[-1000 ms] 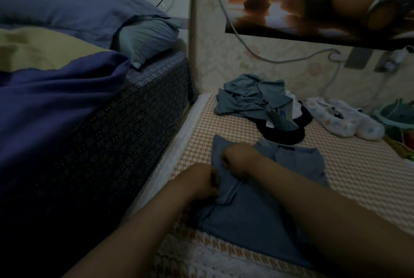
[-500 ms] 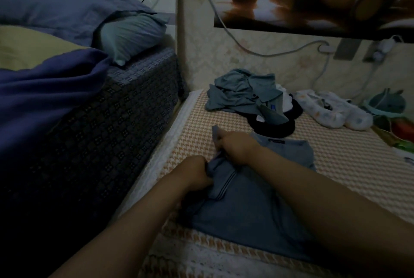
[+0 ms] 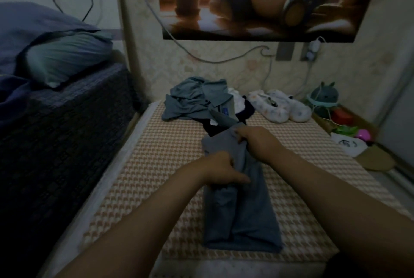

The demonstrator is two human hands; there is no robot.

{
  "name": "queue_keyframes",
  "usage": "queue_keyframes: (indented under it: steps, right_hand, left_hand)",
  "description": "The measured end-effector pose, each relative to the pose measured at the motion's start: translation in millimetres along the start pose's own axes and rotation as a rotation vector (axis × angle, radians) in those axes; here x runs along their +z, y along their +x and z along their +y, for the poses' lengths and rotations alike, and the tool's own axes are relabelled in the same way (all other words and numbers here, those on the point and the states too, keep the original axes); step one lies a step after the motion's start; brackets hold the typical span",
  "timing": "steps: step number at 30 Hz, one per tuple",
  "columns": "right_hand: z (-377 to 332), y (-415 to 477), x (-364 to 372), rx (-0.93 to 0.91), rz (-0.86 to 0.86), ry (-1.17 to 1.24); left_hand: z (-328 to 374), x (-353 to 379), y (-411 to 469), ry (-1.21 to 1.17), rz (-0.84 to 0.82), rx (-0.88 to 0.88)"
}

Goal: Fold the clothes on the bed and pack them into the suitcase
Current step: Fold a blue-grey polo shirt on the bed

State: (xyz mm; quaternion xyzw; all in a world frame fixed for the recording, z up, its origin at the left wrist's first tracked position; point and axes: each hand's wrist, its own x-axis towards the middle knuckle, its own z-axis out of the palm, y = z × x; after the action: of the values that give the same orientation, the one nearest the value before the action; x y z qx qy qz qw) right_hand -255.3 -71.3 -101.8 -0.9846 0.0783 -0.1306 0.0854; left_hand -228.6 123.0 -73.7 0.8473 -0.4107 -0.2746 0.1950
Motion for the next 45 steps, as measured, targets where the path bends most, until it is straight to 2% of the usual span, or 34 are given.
queue_keyframes:
  steps: [1,3,4,6,7,8,10,12,14,16,17,18,20,22,23,25,26,28,31,32,33,36,40,42,45]
  right_hand:
    - [11.3,-5.9,3.5,0.072,-0.094,-0.042]
    - [31.2,-20.8,16.9,0.218,-0.296,-0.069]
    - [37.8,-28.7,21.5,0.246,-0.336,-0.072]
    - [45.3,-38.4,23.3,0.23,-0.308,-0.086]
    - [47.3,-40.2,22.3,0.219,-0.255,-0.097]
    - [47.7,-41.1,19.5,0.258,-0.21,-0.075]
    - [42.0,-44.4,8.3,0.327,-0.207,-0.068]
    - [29.7,-46.8,2.9,0.357,-0.349,-0.025]
    - [5.9,-53.5,-1.3,0.343,-0.56,0.089]
    - [-7.0,-56.7,0.1,0.354,-0.665,0.124]
    - [-13.9,-61.8,-1.0,0.446,-0.673,0.203]
    - [-16.6,-62.4,-1.1,0.469,-0.684,0.176]
    - [-20.1,-62.9,-3.0,0.524,-0.556,0.23]
    - [-24.8,-63.9,-3.2,0.717,-0.381,0.695]
    - [-29.4,-64.4,-5.9,0.803,-0.352,0.953]
    - [-38.2,-68.1,-14.2,0.862,-0.376,1.398]
    - [-39.1,-69.0,-12.6,0.874,-0.407,1.469]
    - [-43.3,-78.7,-12.9,0.86,-0.437,1.251]
    - [-38.2,-94.5,-11.9,0.683,-0.434,0.566]
    - [-34.9,-95.8,-12.0,0.624,-0.39,0.381]
    - [-28.2,-93.4,-11.1,0.597,-0.319,0.257]
    - [-13.4,-79.2,-5.7,0.606,-0.096,0.178]
    - [4.3,-49.4,18.6,0.565,-0.03,0.259]
    - [10.4,-35.4,29.3,0.576,-0.036,0.277]
    - [20.8,-15.6,46.9,0.585,-0.149,0.3]
  left_hand:
    - [8.8,9.0,3.6,-0.002,-0.105,-0.006]
    - [21.6,25.5,8.5,-0.039,-0.418,-0.063]
    - [25.2,31.8,10.1,-0.038,-0.578,-0.101]
    - [27.8,40.2,13.3,-0.057,-0.744,-0.151]
    - [27.7,42.6,15.2,-0.066,-0.728,-0.134]
    - [27.4,43.3,16.1,-0.077,-0.653,-0.084]
    - [21.6,43.4,19.1,-0.119,-0.358,0.069]
    - [10.2,42.6,21.7,-0.065,0.019,0.224]
    - [-4.5,43.9,25.8,0.074,0.268,0.268]
    - [-16.2,44.7,26.7,0.164,0.39,0.244]
    - [-22.1,45.2,27.2,0.188,0.423,0.233]
    - [-26.2,45.4,25.9,0.207,0.446,0.219]
    - [-31.4,45.6,21.9,0.222,0.48,0.196]
    - [-31.3,44.2,17.5,0.207,0.566,0.197]
    - [-30.3,43.3,15.8,0.158,0.632,0.205]
    - [-31.0,41.2,15.2,-0.02,0.753,0.239]
    - [-32.3,40.8,13.7,-0.099,0.759,0.266]
    - [-39.5,45.1,13.4,-0.055,0.586,0.286]
    - [-50.0,59.2,7.2,0.342,0.045,0.127]
    - [-51.0,60.5,5.9,0.403,-0.051,0.095]
    - [-49.3,57.8,3.8,0.427,-0.078,0.087]
    - [-46.7,40.0,10.9,0.41,-0.055,0.102]
    - [-50.7,27.0,28.2,0.327,-0.022,0.146]
    - [-53.7,22.6,41.1,0.333,0.134,0.159]
    - [-60.9,17.0,62.3,0.34,0.396,0.146]
